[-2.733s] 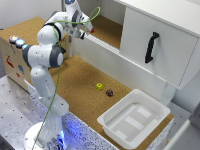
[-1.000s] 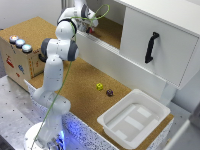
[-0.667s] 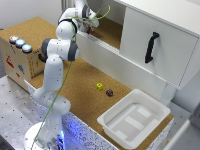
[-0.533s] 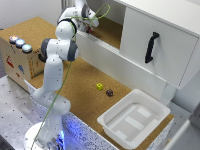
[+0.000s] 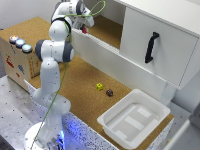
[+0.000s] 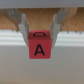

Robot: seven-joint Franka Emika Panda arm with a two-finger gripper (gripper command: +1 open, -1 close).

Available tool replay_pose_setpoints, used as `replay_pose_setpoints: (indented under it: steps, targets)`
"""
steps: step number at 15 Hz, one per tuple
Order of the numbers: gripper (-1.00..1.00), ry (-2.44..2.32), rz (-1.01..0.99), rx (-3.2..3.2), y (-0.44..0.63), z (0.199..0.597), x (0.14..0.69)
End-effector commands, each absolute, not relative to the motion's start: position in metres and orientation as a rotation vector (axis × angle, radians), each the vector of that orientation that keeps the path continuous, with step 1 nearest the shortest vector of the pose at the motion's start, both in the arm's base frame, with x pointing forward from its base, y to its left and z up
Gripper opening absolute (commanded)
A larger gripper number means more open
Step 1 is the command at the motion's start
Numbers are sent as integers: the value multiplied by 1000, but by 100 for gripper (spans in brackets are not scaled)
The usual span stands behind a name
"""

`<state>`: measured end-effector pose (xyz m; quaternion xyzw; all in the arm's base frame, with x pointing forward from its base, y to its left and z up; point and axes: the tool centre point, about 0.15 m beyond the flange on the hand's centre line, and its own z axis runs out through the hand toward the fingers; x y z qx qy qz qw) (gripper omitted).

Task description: Grasp the pink block

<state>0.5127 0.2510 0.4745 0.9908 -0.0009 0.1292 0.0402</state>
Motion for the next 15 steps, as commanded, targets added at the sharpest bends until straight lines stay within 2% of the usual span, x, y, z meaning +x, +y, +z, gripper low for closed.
replay_pose_setpoints:
  steps: [1, 7, 11, 15]
  targets:
    - [-100, -76, 613, 3130, 189, 418, 407]
    - [-100, -169, 371, 3154, 130, 337, 362]
    - [-100, -282, 165, 3266, 83, 269, 368]
    - [-100, -163, 142, 3266, 67, 235, 382]
